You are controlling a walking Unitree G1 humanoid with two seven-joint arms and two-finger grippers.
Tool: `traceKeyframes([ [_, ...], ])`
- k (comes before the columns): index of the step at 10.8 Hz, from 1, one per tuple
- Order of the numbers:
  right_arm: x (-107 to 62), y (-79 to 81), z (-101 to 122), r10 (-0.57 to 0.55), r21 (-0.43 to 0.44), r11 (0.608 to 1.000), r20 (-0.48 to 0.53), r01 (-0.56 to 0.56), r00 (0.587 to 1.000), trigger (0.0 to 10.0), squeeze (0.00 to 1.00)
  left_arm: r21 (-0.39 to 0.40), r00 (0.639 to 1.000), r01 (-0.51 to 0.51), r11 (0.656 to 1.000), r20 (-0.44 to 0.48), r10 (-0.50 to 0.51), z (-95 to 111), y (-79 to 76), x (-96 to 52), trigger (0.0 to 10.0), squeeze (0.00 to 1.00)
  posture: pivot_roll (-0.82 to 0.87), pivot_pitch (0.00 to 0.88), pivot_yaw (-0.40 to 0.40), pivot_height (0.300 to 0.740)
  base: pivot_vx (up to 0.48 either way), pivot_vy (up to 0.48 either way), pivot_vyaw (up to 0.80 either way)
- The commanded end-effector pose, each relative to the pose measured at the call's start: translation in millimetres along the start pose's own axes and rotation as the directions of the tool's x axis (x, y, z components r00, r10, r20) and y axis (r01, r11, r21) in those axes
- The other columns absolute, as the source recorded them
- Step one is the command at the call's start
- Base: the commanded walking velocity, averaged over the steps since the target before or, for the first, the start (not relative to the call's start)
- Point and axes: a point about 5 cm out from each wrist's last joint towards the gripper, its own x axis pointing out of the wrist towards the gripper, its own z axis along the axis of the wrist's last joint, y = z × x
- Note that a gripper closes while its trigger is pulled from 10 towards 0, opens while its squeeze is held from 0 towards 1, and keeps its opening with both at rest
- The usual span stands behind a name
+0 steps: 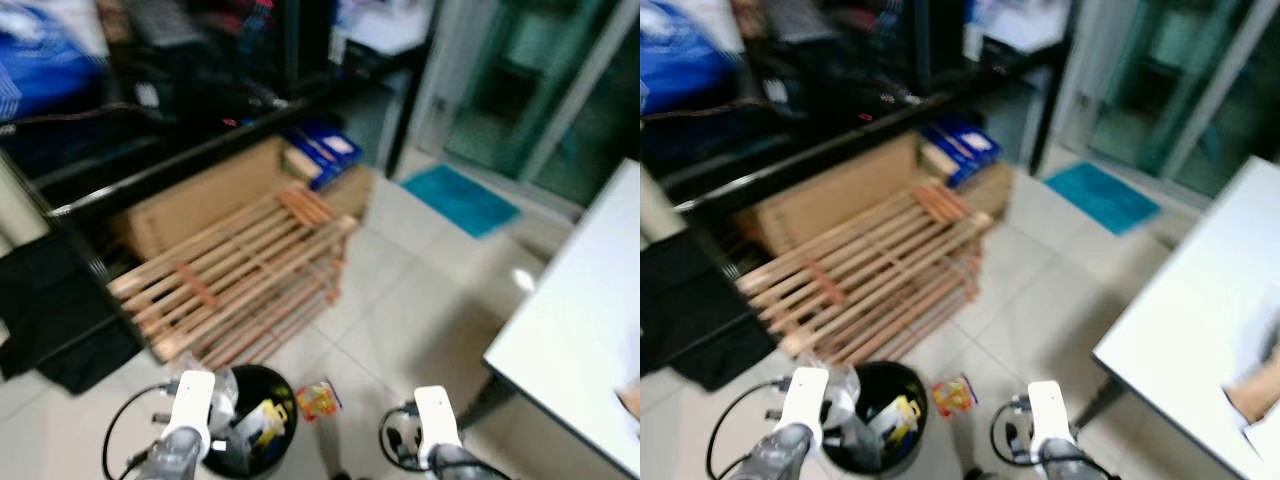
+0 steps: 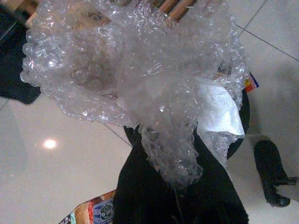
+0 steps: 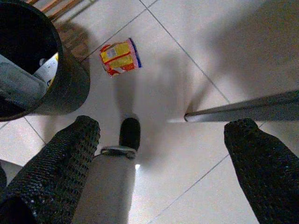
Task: Picking trash to rubbish bin
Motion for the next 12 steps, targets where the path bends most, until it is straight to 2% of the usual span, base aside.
traceKeyframes([
  [1, 0.1, -2.3, 2, -0.005, 0.001, 1.000, 0.001, 0.005, 1.000, 10.0, 0.00, 0.010, 1.000, 0.010, 1.000, 0.001, -0.010, 1, -1.3, 0.2, 10.0, 0.00, 0.07, 0.011, -0.025, 0.740, 0.000, 0.000, -0.80],
  [3, 0.2, -2.6, 4, -0.006, 0.010, 1.000, 0.017, 0.006, 1.000, 10.0, 0.00, 0.042, 1.000, 0.013, 0.999, -0.005, -0.013, 0, -2.0, 0.2, 10.0, 0.00, 0.06, 0.000, -0.024, 0.740, 0.000, -0.135, 0.00],
  [6, 1.1, 2.2, 11, 0.008, 0.007, 1.000, 0.041, -0.008, 0.999, 10.0, 0.00, 0.030, 1.000, 0.008, 1.000, -0.001, -0.008, 1, -1.5, 0.5, 10.0, 0.00, 0.07, 0.000, -0.023, 0.740, 0.000, -0.090, 0.00],
  [9, 0.4, 3.0, 8, 0.013, 0.005, 1.000, 0.038, -0.013, 0.999, 10.0, 0.00, 0.024, 1.000, 0.013, 1.000, -0.005, -0.013, 0, -1.5, 0.3, 10.0, 0.00, 0.07, 0.000, -0.024, 0.740, 0.000, 0.000, 0.00],
  [11, 0.4, 3.8, 9, 0.012, 0.006, 1.000, 0.040, -0.013, 0.999, 10.0, 0.00, 0.011, 1.000, 0.010, 1.000, 0.029, -0.010, 12, -1.6, 2.6, 10.0, 0.00, 0.06, 0.004, -0.025, 0.740, 0.000, 0.000, 0.00],
  [12, 0.2, 5.0, 10, 0.011, 0.008, 1.000, 0.045, -0.012, 0.999, 10.0, 0.00, 0.020, 0.997, 0.016, 1.000, 0.080, -0.018, 31, -1.5, 6.0, 10.0, 0.00, 0.05, 0.017, -0.026, 0.740, 0.000, 0.000, 0.00],
])
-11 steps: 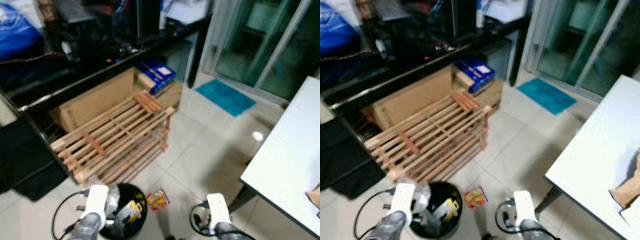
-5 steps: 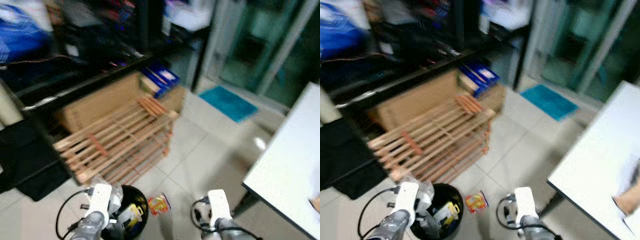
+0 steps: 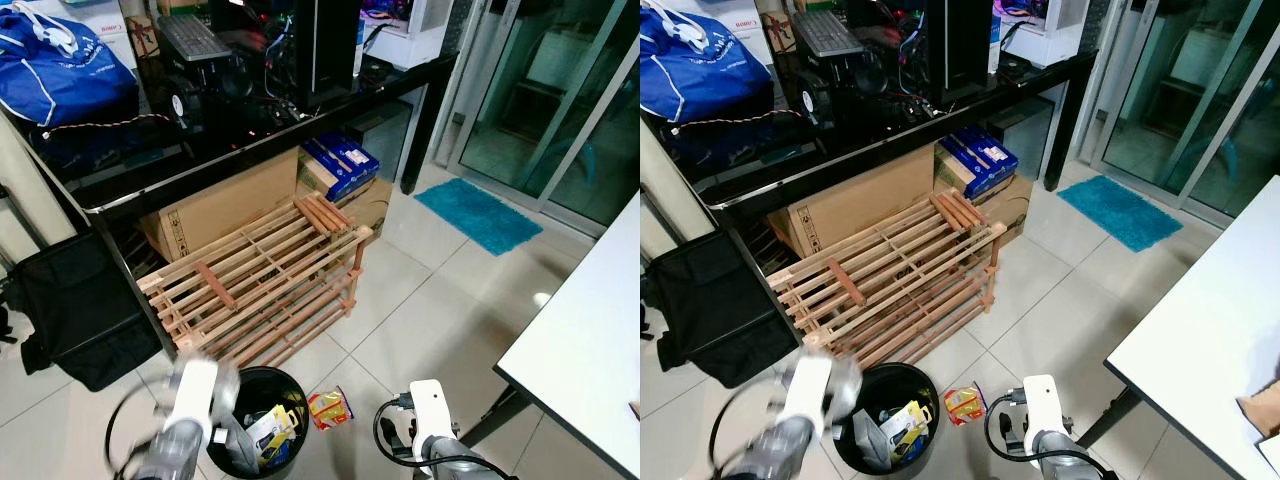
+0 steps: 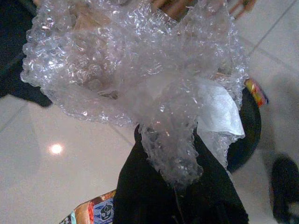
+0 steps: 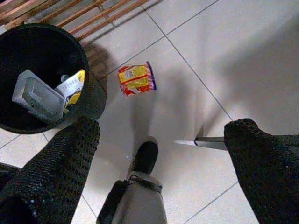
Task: Picking trash to rubbish bin
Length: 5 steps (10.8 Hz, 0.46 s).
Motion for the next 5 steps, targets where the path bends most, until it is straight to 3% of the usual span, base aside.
traceKeyframes([
  [1, -0.8, -1.7, -1, -0.008, 0.006, 1.000, -0.004, 0.008, 1.000, 10.0, 0.00, -0.002, 0.998, 0.008, 1.000, 0.057, -0.008, 20, 0.2, 3.8, 10.0, 0.00, 0.05, 0.024, -0.026, 0.740, 0.000, 0.000, 0.00],
  [5, -3.1, -3.9, -7, -0.025, 0.015, 1.000, -0.012, 0.025, 1.000, 10.0, 0.00, 0.021, 0.986, 0.077, 0.997, 0.150, -0.080, 57, -13.6, 9.0, 10.0, 0.00, 0.01, 0.053, -0.026, 0.740, 0.000, 0.000, 0.00],
])
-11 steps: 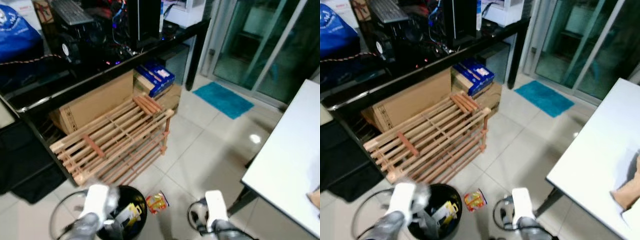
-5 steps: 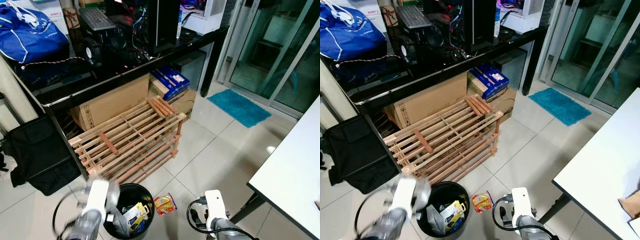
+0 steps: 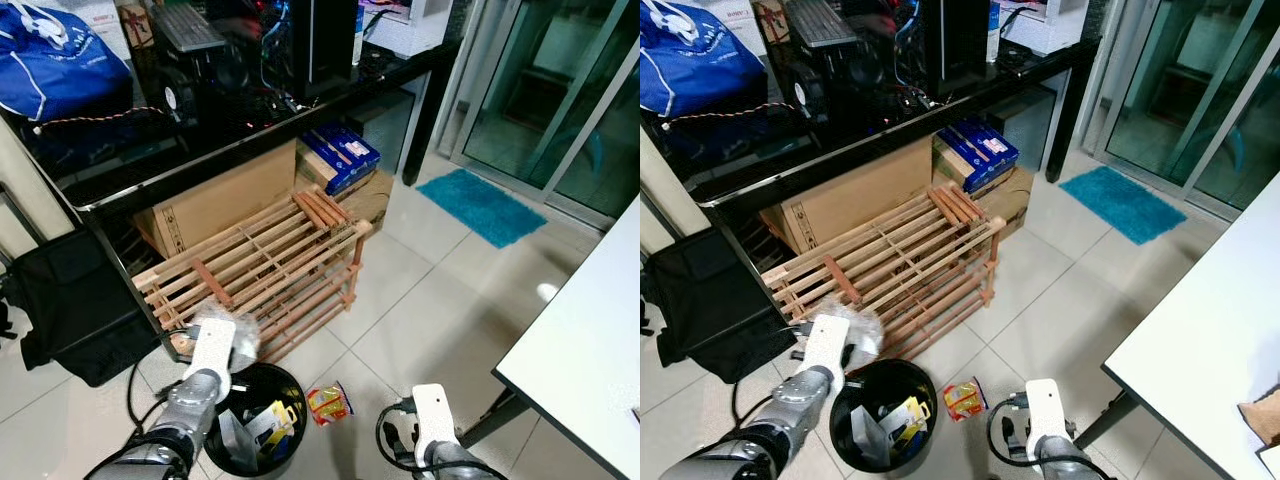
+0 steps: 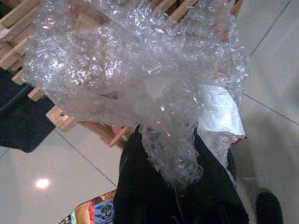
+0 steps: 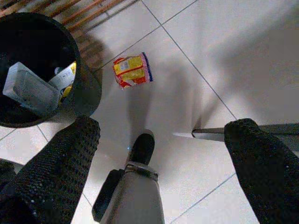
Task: Picking trash to rubbish bin
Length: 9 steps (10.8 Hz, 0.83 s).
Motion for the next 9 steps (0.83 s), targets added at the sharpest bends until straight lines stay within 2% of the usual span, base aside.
traceKeyframes([
  [1, -0.9, -1.8, -1, -0.008, 0.010, 1.000, -0.005, 0.008, 1.000, 10.0, 0.00, 0.002, 0.999, 0.028, 1.000, 0.039, -0.028, 12, -4.6, 2.7, 10.0, 0.00, 0.01, 0.069, -0.030, 0.740, 0.000, 0.000, 0.00],
  [3, -2.0, -1.7, -3, -0.008, 0.008, 1.000, -0.009, 0.008, 1.000, 10.0, 0.00, 0.002, 0.991, 0.120, 0.993, 0.067, -0.120, 23, -29.8, 5.1, 10.0, 0.00, 0.00, 0.085, -0.035, 0.740, 0.000, 0.000, 0.00],
  [5, -2.5, -2.2, -2, -0.005, 0.006, 1.000, -0.008, 0.005, 1.000, 10.0, 0.00, 0.010, 0.989, 0.139, 0.990, 0.057, -0.139, 20, -36.3, 4.5, 10.0, 0.00, 0.00, 0.091, -0.038, 0.740, 0.000, 0.000, 0.00],
  [7, -2.7, -3.7, -2, -0.006, 0.002, 1.000, -0.007, 0.006, 1.000, 10.0, 0.00, -0.002, 0.990, 0.132, 0.991, 0.053, -0.132, 17, -34.2, 3.9, 10.0, 0.00, 0.00, 0.091, -0.042, 0.740, 0.000, 0.000, 0.00],
  [9, -2.4, -3.9, 1, -0.003, -0.005, 1.000, -0.007, 0.003, 1.000, 10.0, 0.00, -0.010, 0.992, 0.114, 0.993, 0.051, -0.114, 16, -28.6, 3.8, 10.0, 0.71, 0.01, 0.083, -0.044, 0.740, 0.000, 0.000, 0.00],
])
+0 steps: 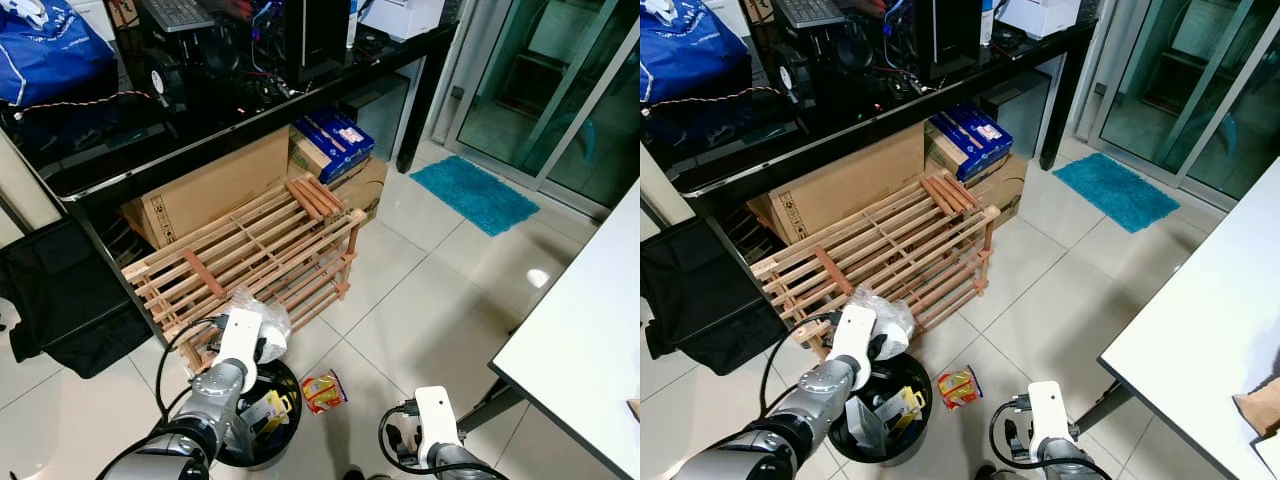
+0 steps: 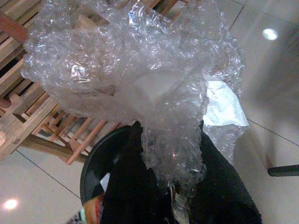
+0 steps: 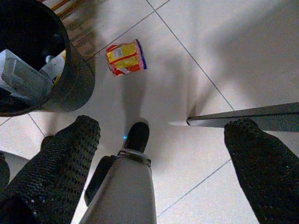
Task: Picking trash to rubbish bin
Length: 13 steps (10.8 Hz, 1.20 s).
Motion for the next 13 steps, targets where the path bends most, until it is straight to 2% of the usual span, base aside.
traceKeyframes([
  [1, -0.5, -1.7, 0.1, 0.001, 0.002, 1.000, -0.002, -0.001, 1.000, 10.0, 0.00, -0.011, 1.000, 0.001, 1.000, -0.002, -0.001, -1.4, 0.2, -0.4, 10.0, 0.71, 0.02, 0.083, -0.045, 0.740, 0.000, 0.000, 0.00],
  [4, -0.6, -2.5, 0.4, 0.002, -0.001, 1.000, -0.001, -0.002, 1.000, 10.0, 0.00, -0.013, 1.000, -0.003, 1.000, -0.003, 0.003, -1.4, 1.1, -0.5, 10.0, 0.75, 0.02, 0.080, -0.046, 0.740, 0.000, 0.000, 0.00],
  [5, -0.7, -3.0, 0.2, 0.001, -0.001, 1.000, -0.002, -0.001, 1.000, 10.0, 0.00, -0.013, 1.000, -0.006, 1.000, -0.006, 0.006, -2.1, 1.8, -0.7, 10.0, 0.81, 0.02, 0.079, -0.044, 0.740, 0.000, 0.000, 0.00],
  [8, -1.0, -2.0, -0.6, 0.002, 0.000, 1.000, -0.001, -0.002, 1.000, 10.0, 0.00, -0.007, 1.000, -0.014, 1.000, -0.006, 0.014, -1.7, 4.2, -0.8, 10.0, 0.81, 0.02, 0.072, -0.040, 0.740, 0.000, 0.000, 0.00],
  [9, -0.9, -1.4, -0.8, 0.003, 0.000, 1.000, 0.000, -0.003, 1.000, 10.0, 0.00, -0.005, 1.000, -0.015, 1.000, -0.005, 0.015, -1.1, 4.8, -0.7, 10.0, 1.00, 0.02, 0.069, -0.037, 0.740, 0.000, 0.000, 0.00],
  [11, -0.9, -0.6, -0.8, 0.003, 0.002, 1.000, 0.002, -0.003, 1.000, 10.0, 0.00, 0.002, 1.000, -0.017, 1.000, -0.002, 0.017, -0.2, 5.5, -0.6, 10.0, 1.00, 0.02, 0.066, -0.036, 0.740, 0.000, 0.000, 0.00],
  [12, -0.8, -0.2, -0.6, 0.003, 0.003, 1.000, 0.004, -0.003, 1.000, 10.0, 0.00, 0.009, 1.000, -0.024, 1.000, 0.000, 0.024, 0.4, 6.2, -0.5, 10.0, 0.00, 0.02, 0.066, -0.035, 0.740, 0.000, 0.000, 0.00],
  [13, -0.7, 0.1, -0.3, 0.003, 0.005, 1.000, 0.004, -0.003, 1.000, 10.0, 0.00, 0.008, 1.000, -0.028, 1.000, -0.001, 0.028, 0.3, 6.9, -0.5, 10.0, 0.00, 0.02, 0.065, -0.036, 0.740, 0.000, 0.000, 0.00],
])
